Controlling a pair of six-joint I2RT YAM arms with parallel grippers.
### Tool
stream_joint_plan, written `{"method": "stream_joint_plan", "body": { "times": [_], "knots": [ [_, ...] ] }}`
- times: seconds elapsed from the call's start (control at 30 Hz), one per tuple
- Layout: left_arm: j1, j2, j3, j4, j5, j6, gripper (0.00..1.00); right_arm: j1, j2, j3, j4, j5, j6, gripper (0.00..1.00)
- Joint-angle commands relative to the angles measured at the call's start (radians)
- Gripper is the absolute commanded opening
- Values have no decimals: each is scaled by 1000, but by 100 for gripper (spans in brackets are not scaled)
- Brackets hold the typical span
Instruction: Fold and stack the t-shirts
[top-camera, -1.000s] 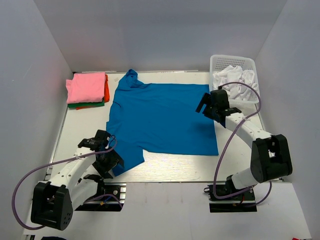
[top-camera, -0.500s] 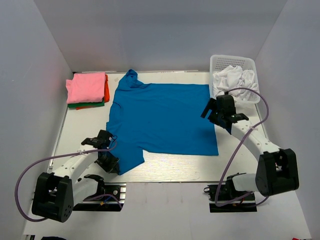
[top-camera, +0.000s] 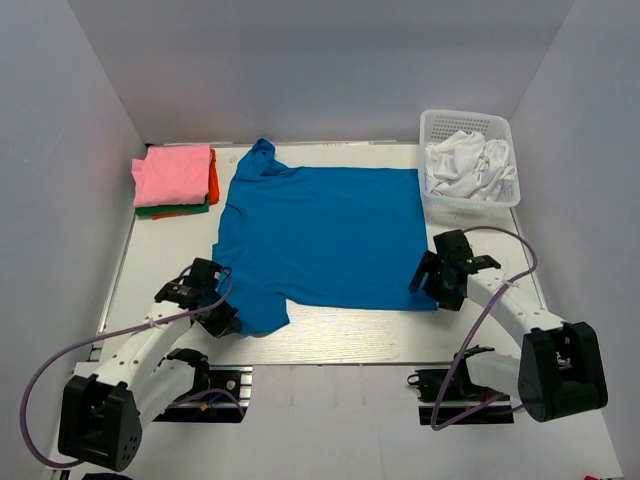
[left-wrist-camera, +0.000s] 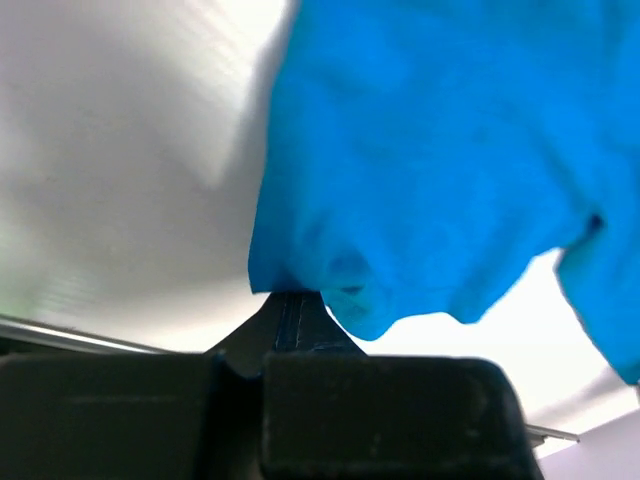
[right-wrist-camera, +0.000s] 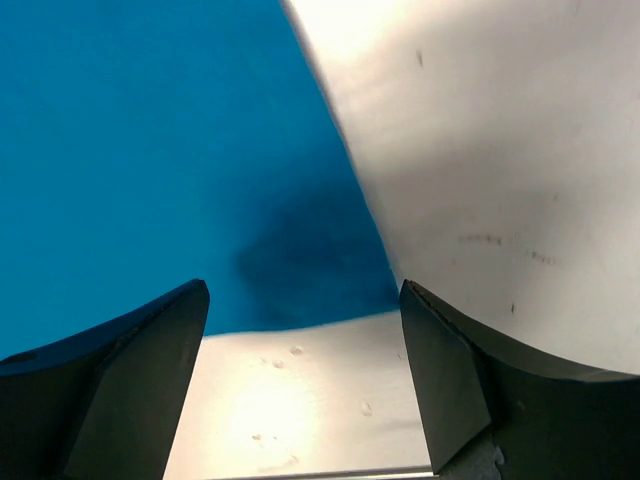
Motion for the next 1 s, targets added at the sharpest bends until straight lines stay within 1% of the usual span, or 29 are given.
{"method": "stream_joint_plan", "body": {
  "times": [0.0, 0.1, 0.2, 0.23, 0.3, 0.33, 0.43, 0.47, 0.5, 0.6, 0.67, 0.7, 0.77, 0.8, 0.9, 0.97],
  "knots": [
    [-2, -40, 3, 28, -8, 22, 0, 5, -19, -33, -22, -49, 38, 82],
    [-2, -40, 21, 37, 2, 48, 0, 3, -2, -49, -5, -18, 44, 80],
    [-2, -40, 58, 48, 2, 82, 0, -1, -1, -64, 53, 3, 47, 70],
    [-2, -40, 78, 48, 12, 91, 0, 0, 2, -66, 63, 10, 52, 59],
    [-2, -51, 104, 74, 25, 116, 0, 0, 11, -79, 105, 10, 60, 49],
    [-2, -51, 113, 74, 25, 116, 0, -1, 19, -79, 112, 14, 57, 39],
    [-2, -51, 158, 104, 35, 157, 0, 5, 40, -61, 127, 16, 50, 17],
    [-2, -51, 170, 120, 35, 169, 0, 3, 42, -46, 121, 13, 44, 3],
    [-2, -41, 198, 130, 51, 179, 0, 7, 41, -26, 106, 10, 29, 0],
    [-2, -21, 250, 175, 93, 203, 0, 5, 30, 37, 60, 10, 3, 0],
    [-2, -11, 261, 210, 93, 216, 0, 3, 27, 56, 41, 16, -17, 0],
    [-2, 6, 261, 265, 102, 216, 0, -3, 31, 81, 40, 1, -23, 0],
    [-2, 31, 296, 316, 93, 229, 0, -1, 48, 102, 58, 6, -45, 0],
    [7, 46, 308, 366, 93, 238, 0, 2, 71, 146, 57, 8, -49, 0],
    [19, 124, 362, 429, 47, 260, 0, -6, 125, 215, 57, 28, -58, 0],
    [19, 199, 414, 483, -19, 272, 0, -9, 169, 281, 54, 37, -72, 0]
  ]
}}
